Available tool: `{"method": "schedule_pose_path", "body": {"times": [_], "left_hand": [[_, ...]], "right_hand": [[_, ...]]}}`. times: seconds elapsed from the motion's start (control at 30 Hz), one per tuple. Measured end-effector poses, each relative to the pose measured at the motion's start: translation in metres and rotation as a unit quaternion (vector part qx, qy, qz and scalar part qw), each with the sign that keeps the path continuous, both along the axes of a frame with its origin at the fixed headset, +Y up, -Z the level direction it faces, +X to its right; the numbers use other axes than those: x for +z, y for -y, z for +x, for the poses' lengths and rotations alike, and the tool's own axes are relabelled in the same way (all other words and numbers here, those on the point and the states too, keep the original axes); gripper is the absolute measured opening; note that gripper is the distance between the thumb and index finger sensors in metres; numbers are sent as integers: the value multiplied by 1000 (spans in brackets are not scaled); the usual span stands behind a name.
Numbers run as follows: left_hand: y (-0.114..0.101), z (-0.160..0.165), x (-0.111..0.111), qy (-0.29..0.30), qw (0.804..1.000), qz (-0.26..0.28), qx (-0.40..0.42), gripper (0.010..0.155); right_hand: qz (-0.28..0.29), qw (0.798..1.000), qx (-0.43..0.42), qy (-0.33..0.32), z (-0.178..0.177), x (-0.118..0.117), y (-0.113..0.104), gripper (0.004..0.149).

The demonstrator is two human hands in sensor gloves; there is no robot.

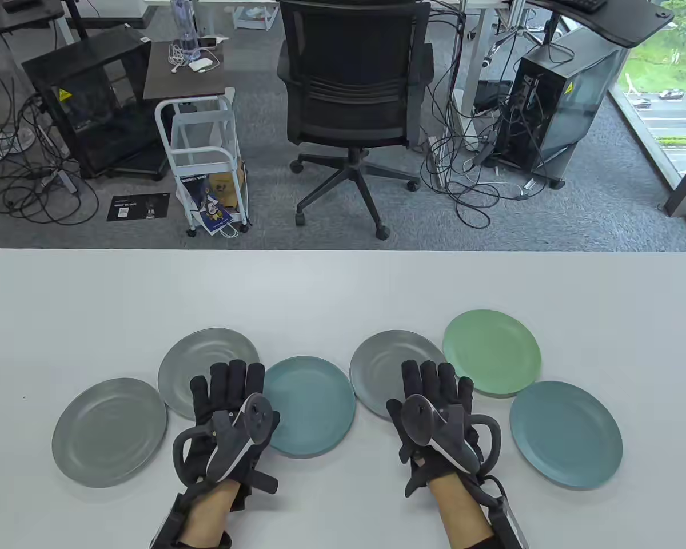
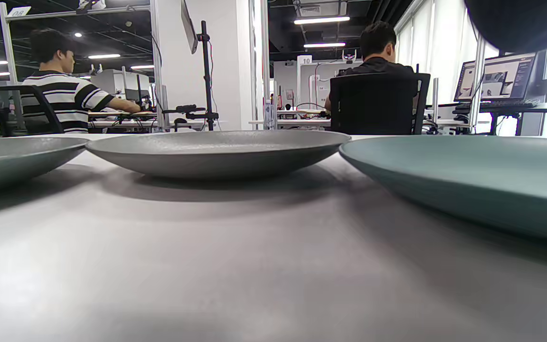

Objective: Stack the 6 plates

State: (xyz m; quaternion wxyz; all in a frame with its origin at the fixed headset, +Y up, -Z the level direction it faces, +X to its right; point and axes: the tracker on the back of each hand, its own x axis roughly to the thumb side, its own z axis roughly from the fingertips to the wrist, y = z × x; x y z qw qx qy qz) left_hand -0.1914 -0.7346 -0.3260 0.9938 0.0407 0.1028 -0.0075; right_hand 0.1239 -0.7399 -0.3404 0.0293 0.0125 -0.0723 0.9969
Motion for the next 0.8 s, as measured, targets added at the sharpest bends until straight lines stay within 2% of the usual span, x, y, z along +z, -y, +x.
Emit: {"method": "schedule_pose_path", "body": {"times": [0.23,0.43,0.67,0.8], "left_hand": [[-1,0,1,-20,1000,-19,-7,83],[-8,8,3,-51,998,3,-40,73],[-7,14,-3,-108,993,-39,-32,71],[-1,14,-8,-128,988,-77,-34,74]], "right_hand": [[2,1000,2,1,-1,1,-1,72],[-6,1000,-6,7,-1,2,-1,73],[-16,1000,-17,13,1,3,0,74],[-17,1000,-21,14,1,2,0,74]]}}
